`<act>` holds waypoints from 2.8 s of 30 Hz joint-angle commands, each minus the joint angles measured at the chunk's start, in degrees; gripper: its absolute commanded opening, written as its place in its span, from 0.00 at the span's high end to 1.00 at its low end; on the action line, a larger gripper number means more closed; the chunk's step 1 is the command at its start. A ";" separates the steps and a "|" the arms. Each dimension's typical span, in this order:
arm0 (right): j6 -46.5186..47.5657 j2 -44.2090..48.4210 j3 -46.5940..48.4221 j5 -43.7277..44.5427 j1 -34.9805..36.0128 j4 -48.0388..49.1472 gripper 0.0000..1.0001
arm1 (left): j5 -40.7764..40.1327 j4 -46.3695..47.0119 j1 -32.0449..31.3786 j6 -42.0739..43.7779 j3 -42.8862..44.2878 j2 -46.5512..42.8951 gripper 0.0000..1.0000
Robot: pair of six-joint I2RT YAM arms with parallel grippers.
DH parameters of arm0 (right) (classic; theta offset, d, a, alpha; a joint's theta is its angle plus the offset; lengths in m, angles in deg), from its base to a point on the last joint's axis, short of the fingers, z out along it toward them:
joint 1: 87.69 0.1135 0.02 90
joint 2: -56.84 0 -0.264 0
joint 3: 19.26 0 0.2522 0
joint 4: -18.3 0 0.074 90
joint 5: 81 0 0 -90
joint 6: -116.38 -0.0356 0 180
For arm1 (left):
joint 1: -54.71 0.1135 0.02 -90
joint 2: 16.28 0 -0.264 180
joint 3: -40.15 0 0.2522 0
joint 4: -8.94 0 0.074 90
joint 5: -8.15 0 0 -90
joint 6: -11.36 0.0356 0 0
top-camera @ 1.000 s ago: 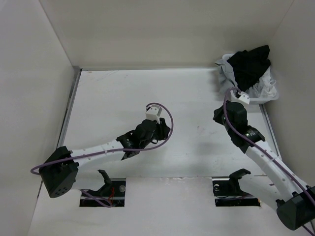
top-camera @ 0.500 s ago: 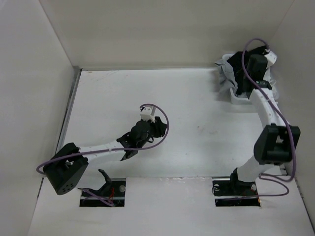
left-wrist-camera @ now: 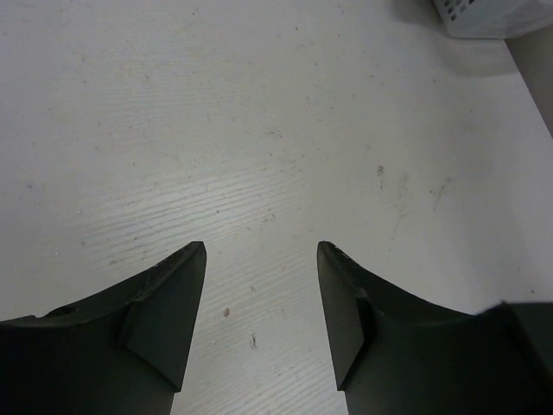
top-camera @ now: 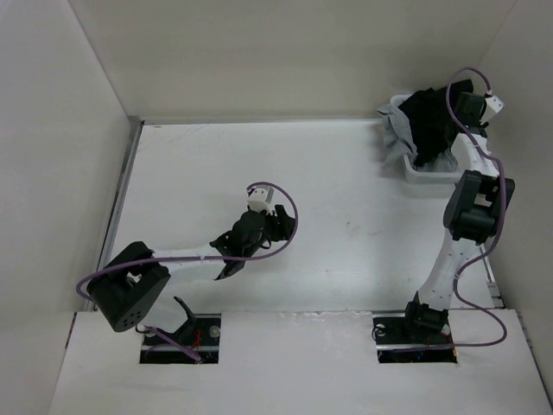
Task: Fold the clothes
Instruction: Grab the tank top from the pile, then move the tank top to the center of the board, then flatten the tank top out
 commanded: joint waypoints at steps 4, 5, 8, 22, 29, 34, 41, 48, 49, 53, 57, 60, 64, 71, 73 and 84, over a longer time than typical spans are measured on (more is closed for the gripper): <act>0.19 -3.46 5.97 -5.68 0.08 3.06 0.49 | 2.73 5.94 0.84 -1.15 0.14 1.35 0.47; -0.33 -3.64 5.97 -6.13 0.17 3.50 0.55 | 2.90 6.03 0.84 -1.33 0.23 1.79 0.47; -1.04 -3.64 5.97 -7.36 0.34 4.99 0.77 | 3.43 6.03 0.84 -1.42 0.67 2.58 0.47; 1.68 31.49 -10.81 -6.48 6.22 21.87 1.00 | 3.96 7.61 0.93 -2.03 0.58 2.59 0.51; 7.83 46.35 -11.35 -11.48 22.64 21.26 0.99 | 1.94 6.30 4.61 -5.89 -1.70 -3.90 0.51; 7.84 52.07 -18.00 -16.49 33.72 19.50 0.99 | 1.41 -0.37 12.95 -11.95 -4.95 -13.48 0.51; -5.50 48.34 -40.60 -24.23 38.93 30.21 0.93 | 2.37 -11.09 24.56 -14.16 -8.21 -26.75 0.50; -5.70 22.03 -24.27 -22.59 35.94 20.83 0.58 | 3.16 -16.99 28.88 -13.90 -10.14 -30.02 0.50; -5.26 22.72 -25.31 -20.57 35.94 21.43 0.53 | 2.99 -17.17 28.44 -13.55 -10.32 -29.67 0.50; -3.68 27.81 -34.87 -17.12 40.14 25.82 0.56 | 2.29 -16.56 27.56 -13.02 -10.24 -24.24 0.54; -4.38 30.19 -45.17 -14.31 46.65 24.95 0.89 | 3.51 -12.79 25.11 -13.02 -6.47 -13.97 0.55; -5.78 31.07 -50.62 -11.77 50.25 24.42 0.91 | 5.27 -10.67 21.86 -13.02 -2.33 -6.23 0.54; -8.50 31.17 -55.46 -10.18 53.34 26.26 0.65 | 5.01 -7.95 19.04 -13.28 0.57 -0.07 0.52; -12.73 25.90 -56.18 -9.47 51.67 27.50 0.49 | 4.84 -6.27 17.28 -13.46 4.70 8.81 0.54; -13.43 23.79 -54.60 -9.56 51.15 27.50 0.47 | 4.84 -5.75 17.19 -13.63 5.67 10.75 0.58; -15.90 19.11 -48.78 -10.98 49.47 27.22 0.97 | 4.92 -5.30 17.80 -13.72 10.60 13.23 0.94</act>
